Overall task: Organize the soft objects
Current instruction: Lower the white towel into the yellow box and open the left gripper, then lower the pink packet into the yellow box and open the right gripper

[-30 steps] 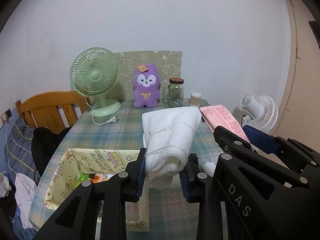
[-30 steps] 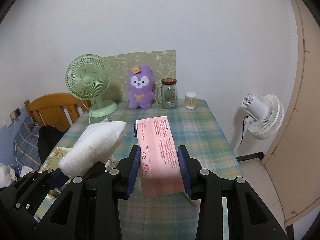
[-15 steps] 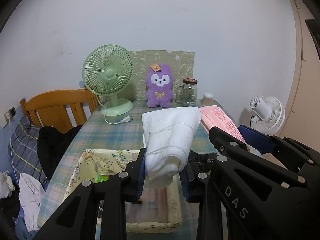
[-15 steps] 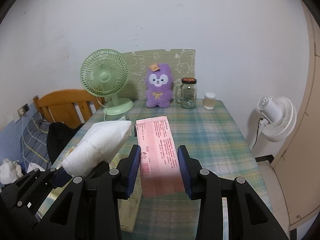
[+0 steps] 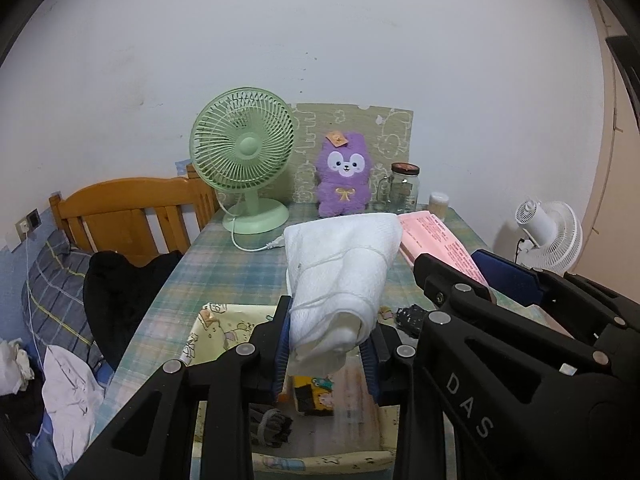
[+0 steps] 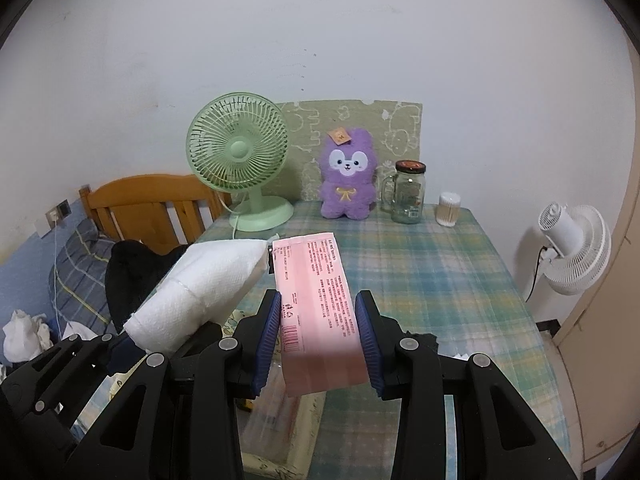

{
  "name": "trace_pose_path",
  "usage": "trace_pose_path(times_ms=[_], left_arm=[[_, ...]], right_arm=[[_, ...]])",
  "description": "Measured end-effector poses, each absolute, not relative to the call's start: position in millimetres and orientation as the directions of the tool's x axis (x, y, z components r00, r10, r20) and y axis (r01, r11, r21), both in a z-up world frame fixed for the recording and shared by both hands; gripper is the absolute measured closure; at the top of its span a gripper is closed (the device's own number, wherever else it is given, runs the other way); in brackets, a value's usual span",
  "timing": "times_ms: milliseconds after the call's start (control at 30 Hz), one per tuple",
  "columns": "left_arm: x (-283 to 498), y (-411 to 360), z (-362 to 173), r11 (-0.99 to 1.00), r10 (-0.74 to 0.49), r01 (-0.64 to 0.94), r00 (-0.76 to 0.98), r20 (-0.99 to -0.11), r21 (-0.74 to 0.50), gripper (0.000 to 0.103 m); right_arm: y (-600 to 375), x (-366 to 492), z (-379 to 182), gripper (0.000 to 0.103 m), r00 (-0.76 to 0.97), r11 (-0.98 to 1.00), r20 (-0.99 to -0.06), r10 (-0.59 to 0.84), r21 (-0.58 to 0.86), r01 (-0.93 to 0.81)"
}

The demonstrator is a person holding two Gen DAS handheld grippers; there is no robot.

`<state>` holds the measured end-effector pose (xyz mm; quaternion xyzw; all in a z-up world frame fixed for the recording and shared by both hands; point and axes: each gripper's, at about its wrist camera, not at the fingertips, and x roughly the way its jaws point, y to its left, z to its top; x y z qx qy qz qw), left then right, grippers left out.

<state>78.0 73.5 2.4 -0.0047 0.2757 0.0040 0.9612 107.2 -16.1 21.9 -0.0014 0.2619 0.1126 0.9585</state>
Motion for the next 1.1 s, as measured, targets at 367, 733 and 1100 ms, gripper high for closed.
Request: trace_pose_path(times_ms=[367, 733, 1100], left_arm=[[84.1, 99.7, -19.0, 1.0, 0.018, -0.022, 0.823, -0.567, -0.001, 0.071], [94.9, 130.7, -54.1, 0.996, 0.074, -0.088, 0.768, -0.637, 0.009, 0.059], [93.4, 145.3, -70.8, 0.997, 0.044, -0.077, 0.733, -0.678, -0.018, 0.03]], right_arm=[[11.0, 116.6, 2.2, 0.061, 0.81, 0.971, -0.543, 0.222, 0.047, -0.235], [42.2, 124.3, -25.2, 0.061, 0.76, 0.962, -0.603, 0.245, 0.053, -0.267], [58.9, 127.1, -47.1, 0.062, 0.723, 0.956, -0.641, 0.256, 0.058, -0.287]])
